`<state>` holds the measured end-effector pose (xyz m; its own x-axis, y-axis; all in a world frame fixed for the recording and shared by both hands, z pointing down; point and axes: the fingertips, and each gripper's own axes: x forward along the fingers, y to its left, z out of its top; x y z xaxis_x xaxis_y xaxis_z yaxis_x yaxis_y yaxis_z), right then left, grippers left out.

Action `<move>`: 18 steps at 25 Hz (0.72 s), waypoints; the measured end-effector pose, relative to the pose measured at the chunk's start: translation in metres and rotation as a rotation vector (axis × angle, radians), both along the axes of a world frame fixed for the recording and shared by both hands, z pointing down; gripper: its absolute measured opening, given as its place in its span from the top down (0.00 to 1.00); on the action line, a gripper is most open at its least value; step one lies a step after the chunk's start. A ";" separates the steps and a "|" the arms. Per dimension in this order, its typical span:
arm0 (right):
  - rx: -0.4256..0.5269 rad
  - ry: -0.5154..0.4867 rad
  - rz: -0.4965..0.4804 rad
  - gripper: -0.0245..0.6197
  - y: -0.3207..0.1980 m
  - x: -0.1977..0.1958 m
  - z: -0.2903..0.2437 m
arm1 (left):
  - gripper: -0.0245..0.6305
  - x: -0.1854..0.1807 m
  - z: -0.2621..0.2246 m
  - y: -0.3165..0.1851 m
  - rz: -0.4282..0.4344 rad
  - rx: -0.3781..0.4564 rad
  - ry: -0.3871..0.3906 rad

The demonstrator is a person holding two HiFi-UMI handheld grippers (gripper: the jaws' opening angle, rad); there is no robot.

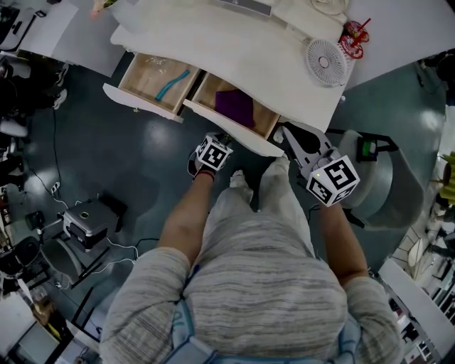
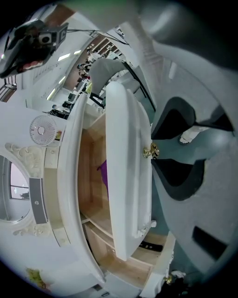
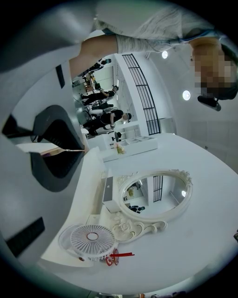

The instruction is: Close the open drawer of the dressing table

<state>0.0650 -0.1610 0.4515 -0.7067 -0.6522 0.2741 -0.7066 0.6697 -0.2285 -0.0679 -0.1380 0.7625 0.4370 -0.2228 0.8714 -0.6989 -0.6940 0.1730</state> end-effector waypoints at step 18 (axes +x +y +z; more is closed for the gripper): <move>-0.002 0.001 0.011 0.95 -0.007 0.005 0.002 | 0.80 0.000 0.006 -0.010 -0.003 -0.013 -0.004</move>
<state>0.0701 -0.1681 0.4539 -0.6994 -0.6592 0.2763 -0.7141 0.6614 -0.2295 -0.0676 -0.1480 0.7686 0.4332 -0.2130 0.8758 -0.7015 -0.6898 0.1792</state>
